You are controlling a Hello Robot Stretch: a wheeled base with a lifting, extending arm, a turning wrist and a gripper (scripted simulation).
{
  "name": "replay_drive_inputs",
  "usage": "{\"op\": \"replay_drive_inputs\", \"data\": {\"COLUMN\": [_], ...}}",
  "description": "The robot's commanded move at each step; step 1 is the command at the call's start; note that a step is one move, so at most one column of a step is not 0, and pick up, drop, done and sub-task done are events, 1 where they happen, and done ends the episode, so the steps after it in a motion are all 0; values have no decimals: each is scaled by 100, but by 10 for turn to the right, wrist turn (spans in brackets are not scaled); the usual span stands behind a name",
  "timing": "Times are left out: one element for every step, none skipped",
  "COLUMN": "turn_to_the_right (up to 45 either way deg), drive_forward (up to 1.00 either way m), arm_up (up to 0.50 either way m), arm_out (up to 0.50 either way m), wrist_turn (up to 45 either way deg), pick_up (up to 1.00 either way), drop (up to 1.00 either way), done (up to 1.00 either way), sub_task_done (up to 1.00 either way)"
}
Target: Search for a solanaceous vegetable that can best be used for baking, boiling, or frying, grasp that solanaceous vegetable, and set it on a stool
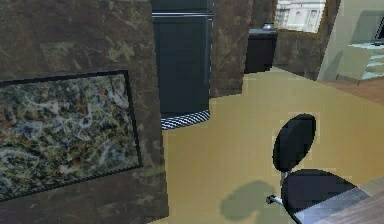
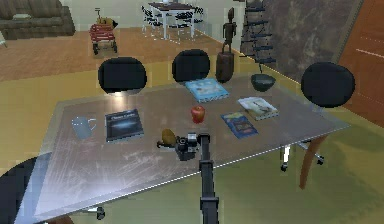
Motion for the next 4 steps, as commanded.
{"op": "replay_drive_inputs", "data": {"turn_to_the_right": [0, 0, 0, 0], "drive_forward": [0, 0, 0, 0], "arm_up": [0, 10, 28, 0], "arm_out": [0, 0, 0, 0], "wrist_turn": [0, 0, 0, -450], "pick_up": [100, 0, 0, 0], "drop": [0, 0, 0, 0], "done": [0, 0, 0, 0], "sub_task_done": [0, 0, 0, 0]}}
